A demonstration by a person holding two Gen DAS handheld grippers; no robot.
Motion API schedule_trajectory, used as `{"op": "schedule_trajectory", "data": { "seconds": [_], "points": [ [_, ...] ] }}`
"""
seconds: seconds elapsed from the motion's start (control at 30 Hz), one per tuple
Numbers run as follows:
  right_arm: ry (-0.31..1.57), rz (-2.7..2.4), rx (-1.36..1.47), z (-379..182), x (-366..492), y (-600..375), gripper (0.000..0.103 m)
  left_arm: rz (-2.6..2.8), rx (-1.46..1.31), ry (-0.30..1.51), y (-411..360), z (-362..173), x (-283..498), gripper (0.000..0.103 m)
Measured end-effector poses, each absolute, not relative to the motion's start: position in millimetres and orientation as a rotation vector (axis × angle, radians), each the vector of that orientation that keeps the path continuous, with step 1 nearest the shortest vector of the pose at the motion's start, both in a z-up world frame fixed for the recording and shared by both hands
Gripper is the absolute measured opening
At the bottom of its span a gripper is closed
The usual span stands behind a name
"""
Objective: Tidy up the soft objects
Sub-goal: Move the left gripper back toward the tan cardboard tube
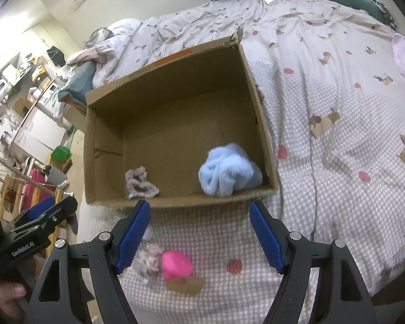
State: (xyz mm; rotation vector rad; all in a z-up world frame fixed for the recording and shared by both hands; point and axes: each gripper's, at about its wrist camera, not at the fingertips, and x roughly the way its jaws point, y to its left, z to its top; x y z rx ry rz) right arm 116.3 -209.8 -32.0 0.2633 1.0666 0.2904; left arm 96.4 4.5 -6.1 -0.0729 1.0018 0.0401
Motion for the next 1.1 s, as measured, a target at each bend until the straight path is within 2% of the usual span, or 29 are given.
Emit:
{"op": "schedule_trajectory", "data": {
  "seconds": [0.33,0.77,0.93,1.1],
  "points": [
    [1.063,0.33,0.254,-29.0,90.5,-204.2,0.08,0.038,-0.055,1.064,3.1,-21.1,65.3,0.098],
    [1.279,0.36,0.379,-72.8,85.7,-205.2,0.08,0.161,-0.175,1.164,36.4,-47.0,59.5,0.098],
    [1.442,0.354,0.26,-108.2,85.6,-182.1,0.08,0.198,-0.226,1.192,50.8,-54.5,62.8,0.098],
    [1.458,0.418,0.149,-116.6,86.4,-152.6,0.08,0.221,-0.253,1.196,57.9,-56.9,65.8,0.098]
  ]
}}
